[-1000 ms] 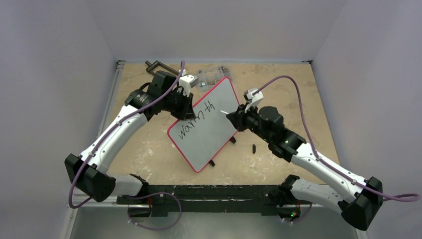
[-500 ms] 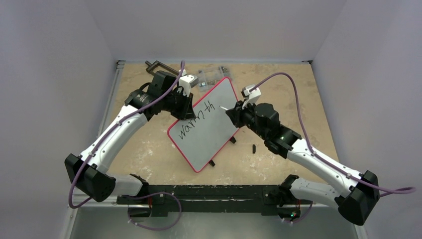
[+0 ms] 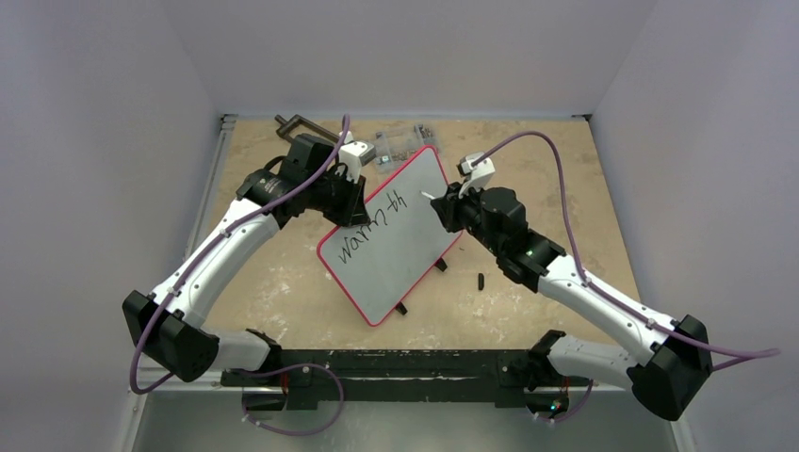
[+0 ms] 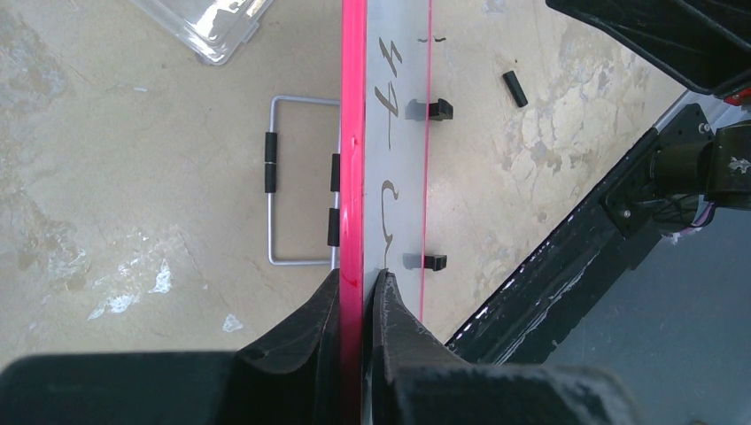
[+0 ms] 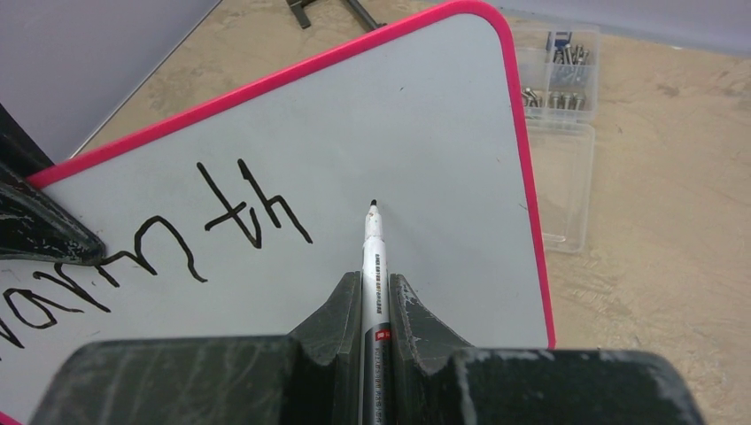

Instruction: Write a sentence on the whiteboard

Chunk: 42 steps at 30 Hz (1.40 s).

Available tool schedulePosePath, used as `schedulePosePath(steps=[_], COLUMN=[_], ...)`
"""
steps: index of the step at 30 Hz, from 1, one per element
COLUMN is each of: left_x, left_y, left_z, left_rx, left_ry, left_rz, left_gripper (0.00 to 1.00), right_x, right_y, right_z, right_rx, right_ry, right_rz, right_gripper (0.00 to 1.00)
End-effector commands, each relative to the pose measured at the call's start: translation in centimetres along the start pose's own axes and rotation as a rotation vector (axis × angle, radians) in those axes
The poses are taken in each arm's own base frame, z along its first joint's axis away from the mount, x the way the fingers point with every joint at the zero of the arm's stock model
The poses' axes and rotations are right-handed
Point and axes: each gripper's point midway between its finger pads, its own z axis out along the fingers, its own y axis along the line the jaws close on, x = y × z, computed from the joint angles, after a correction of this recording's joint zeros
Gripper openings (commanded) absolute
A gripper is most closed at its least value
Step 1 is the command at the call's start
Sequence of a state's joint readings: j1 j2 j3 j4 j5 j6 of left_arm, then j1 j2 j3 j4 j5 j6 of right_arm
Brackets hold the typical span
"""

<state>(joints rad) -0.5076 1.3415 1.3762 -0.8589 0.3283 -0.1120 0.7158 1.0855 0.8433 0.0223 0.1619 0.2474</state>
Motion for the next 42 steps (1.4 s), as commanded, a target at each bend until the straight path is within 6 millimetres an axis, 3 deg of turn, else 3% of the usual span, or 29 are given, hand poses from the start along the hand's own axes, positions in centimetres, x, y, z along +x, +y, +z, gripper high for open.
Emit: schedulePosePath(steps=[1, 21, 33, 42], left_x=[1.8, 1.9, 1.9, 1.9], left_y=[6.9, 7.0, 7.0, 7.0], left_z=[-0.4, -0.2, -0.2, -0.2], left_rx=[-0.334, -0.334, -0.334, -0.335], left_ry=[0.088, 0.099, 0.098, 0.099], left_rz=[0.094, 0.092, 0.093, 0.09], left_gripper=[0.0, 0.0, 0.0, 0.0], right_x=[-3.7, -4.8, -4.3, -2.2], right_y=[0.6, 2.1, -0.1, 0.8], right_z=[0.2, 1.6, 2.7, 2.2], right_rx=[-0.03, -0.111, -0.027, -0.098], right_ry=[-0.095, -0.118, -0.097, -0.042], right_rz=[-0.004, -0.008, 0.008, 0.016], right_gripper=[0.0, 0.0, 0.0, 0.0])
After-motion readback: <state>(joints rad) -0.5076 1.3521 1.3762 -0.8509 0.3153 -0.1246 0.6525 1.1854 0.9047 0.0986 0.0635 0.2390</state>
